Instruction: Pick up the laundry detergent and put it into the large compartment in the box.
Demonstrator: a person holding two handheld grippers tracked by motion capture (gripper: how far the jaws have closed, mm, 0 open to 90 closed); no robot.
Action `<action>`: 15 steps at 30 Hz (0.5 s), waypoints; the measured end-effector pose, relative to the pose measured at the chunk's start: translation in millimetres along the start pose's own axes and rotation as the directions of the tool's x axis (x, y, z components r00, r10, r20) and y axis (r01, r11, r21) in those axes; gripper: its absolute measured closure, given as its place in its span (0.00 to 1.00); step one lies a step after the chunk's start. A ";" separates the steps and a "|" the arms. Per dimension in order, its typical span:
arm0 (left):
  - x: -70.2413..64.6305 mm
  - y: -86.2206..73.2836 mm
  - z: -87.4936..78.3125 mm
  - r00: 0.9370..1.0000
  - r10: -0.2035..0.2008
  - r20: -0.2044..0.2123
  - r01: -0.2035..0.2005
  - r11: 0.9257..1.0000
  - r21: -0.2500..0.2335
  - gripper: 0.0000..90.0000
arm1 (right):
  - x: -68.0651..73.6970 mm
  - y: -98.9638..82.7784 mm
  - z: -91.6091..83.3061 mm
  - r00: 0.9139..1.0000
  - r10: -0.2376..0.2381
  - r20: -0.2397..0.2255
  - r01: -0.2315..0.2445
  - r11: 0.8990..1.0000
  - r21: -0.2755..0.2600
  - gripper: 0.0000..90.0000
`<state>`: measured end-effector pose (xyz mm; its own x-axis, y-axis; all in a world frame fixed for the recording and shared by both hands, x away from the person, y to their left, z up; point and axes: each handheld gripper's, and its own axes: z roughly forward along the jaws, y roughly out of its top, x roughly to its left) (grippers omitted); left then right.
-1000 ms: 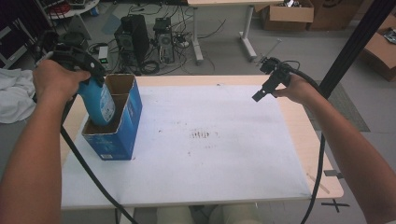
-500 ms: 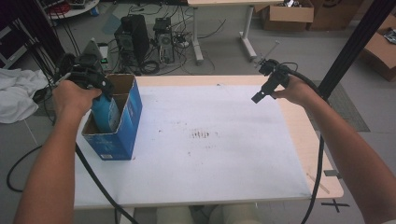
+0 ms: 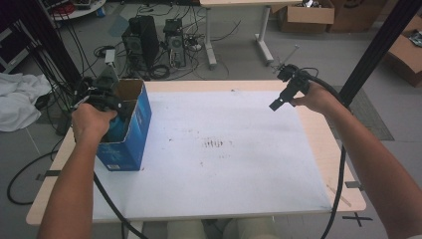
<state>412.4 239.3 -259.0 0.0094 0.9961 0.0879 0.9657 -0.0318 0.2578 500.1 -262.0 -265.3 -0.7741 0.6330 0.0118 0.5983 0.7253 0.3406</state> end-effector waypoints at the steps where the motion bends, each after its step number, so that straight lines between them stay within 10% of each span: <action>1: 0.1 -0.6 2.4 1.000 -0.001 0.004 0.001 1.000 0.003 0.42 | 0.0 0.0 0.0 1.000 0.000 0.000 0.000 1.000 0.000 0.22; 15: -4.0 -4.1 23.0 1.000 0.015 0.008 -0.015 0.999 0.035 0.42 | -3.3 -4.2 -0.4 1.000 0.014 0.000 -0.014 1.000 -0.002 0.22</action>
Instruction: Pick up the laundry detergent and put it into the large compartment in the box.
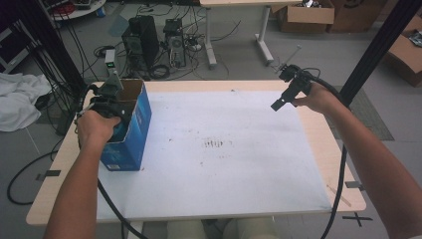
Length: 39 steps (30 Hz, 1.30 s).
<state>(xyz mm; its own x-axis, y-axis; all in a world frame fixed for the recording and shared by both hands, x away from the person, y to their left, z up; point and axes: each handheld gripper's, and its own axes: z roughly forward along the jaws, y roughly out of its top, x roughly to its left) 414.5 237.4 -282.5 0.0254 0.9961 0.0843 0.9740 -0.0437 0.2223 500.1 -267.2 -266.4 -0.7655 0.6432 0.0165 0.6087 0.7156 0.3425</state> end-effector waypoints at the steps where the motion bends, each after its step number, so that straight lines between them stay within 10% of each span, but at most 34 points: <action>1: -0.2 0.4 0.0 1.000 -0.001 0.000 0.001 1.000 -0.001 0.42 | 0.4 0.0 0.0 1.000 0.000 -0.001 0.000 1.000 0.003 0.22; 39: 9.9 -2.4 1.3 0.998 -0.051 0.034 0.051 0.999 0.002 0.38 | 4.3 -0.2 1.4 1.000 -0.006 -0.016 0.006 1.000 -0.002 0.22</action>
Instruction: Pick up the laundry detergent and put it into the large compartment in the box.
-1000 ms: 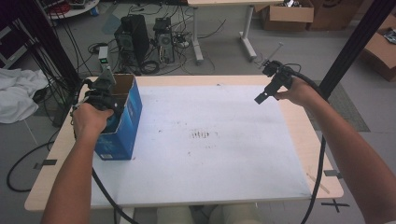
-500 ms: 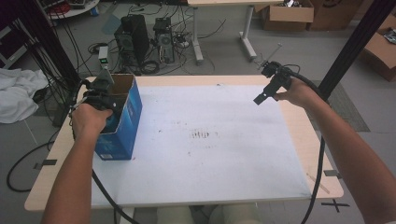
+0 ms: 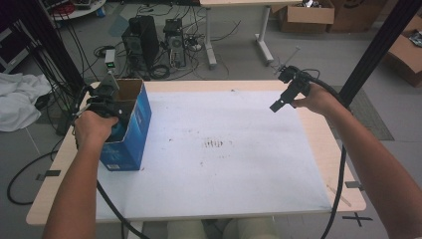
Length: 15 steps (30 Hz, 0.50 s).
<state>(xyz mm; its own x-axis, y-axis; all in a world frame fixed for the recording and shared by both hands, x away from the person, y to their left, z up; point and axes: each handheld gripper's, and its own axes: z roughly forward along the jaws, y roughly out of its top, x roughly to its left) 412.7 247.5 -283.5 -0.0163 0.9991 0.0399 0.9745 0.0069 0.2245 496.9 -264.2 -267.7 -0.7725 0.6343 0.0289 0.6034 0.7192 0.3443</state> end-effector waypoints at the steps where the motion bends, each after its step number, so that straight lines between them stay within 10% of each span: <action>1: -0.2 -0.1 -0.1 1.000 -0.001 0.000 0.001 1.000 -0.001 0.38 | 0.2 0.1 0.1 1.000 -0.004 0.001 0.004 1.000 0.001 0.22; 15: 2.0 -1.0 -7.6 0.999 -0.022 0.035 0.023 0.999 -0.027 0.35 | 1.1 -1.6 -2.4 1.000 -0.002 0.003 0.002 1.000 0.000 0.22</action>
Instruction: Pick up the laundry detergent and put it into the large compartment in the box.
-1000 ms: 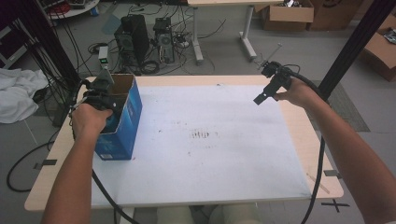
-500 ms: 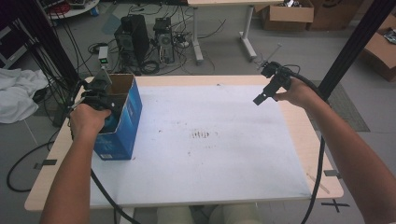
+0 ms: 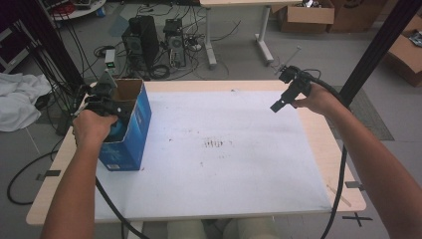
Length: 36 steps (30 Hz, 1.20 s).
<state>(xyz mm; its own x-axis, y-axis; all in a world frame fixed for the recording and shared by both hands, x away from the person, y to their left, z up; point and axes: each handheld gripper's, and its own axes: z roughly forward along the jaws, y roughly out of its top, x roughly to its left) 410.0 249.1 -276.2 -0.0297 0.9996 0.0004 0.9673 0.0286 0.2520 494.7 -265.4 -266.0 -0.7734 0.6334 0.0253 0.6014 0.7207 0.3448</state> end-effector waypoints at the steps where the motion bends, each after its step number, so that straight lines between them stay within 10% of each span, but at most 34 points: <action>1: 0.4 0.0 -1.0 1.000 -0.005 0.003 0.005 1.000 -0.002 0.34 | 0.2 0.0 -0.2 1.000 -0.001 -0.001 0.001 1.000 0.000 0.22; 36: -1.5 -1.5 -41.2 0.999 -0.029 -0.016 0.028 0.998 -0.053 0.24 | 5.0 -4.5 -8.9 1.000 -0.004 0.001 0.004 1.000 -0.017 0.22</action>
<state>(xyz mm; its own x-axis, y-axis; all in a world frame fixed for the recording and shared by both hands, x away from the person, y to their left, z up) 398.3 247.2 -236.7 -0.0619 0.9980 0.0090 0.9513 0.0563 0.3032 486.4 -268.0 -259.1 -0.7754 0.6310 0.0234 0.5952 0.7180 0.3607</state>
